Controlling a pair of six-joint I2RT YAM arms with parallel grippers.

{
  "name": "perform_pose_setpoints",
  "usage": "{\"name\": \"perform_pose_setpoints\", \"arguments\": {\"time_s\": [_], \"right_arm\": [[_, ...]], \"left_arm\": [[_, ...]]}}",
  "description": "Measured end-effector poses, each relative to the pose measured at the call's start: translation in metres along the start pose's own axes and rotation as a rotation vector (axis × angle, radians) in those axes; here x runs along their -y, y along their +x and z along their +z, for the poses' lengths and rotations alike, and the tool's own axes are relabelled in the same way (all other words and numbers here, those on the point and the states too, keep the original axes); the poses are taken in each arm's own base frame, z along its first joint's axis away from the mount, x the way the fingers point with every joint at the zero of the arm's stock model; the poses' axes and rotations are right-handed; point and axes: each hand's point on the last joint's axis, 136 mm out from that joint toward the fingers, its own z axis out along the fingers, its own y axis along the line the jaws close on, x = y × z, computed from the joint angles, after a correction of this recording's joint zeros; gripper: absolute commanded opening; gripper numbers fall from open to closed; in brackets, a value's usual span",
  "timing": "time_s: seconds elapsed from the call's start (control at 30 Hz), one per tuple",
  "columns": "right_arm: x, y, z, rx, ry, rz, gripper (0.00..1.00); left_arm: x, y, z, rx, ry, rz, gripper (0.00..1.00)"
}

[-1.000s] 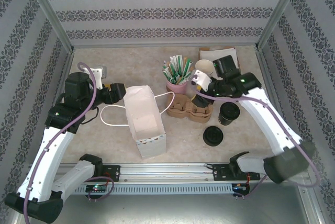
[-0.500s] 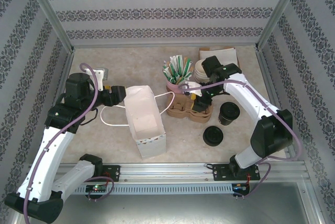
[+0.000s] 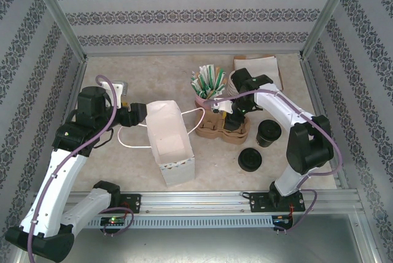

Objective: Pack the takeout coffee

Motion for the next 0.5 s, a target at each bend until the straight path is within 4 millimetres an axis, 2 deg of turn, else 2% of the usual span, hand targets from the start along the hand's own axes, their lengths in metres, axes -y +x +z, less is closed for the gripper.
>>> {"name": "perform_pose_setpoints", "arguments": {"time_s": [0.5], "right_arm": [[-0.0009,0.0018,0.0094,-0.008,0.002,0.084,0.49]], "left_arm": [[-0.0007,-0.0001,0.0000,0.001,-0.004,0.011,0.80]]}}
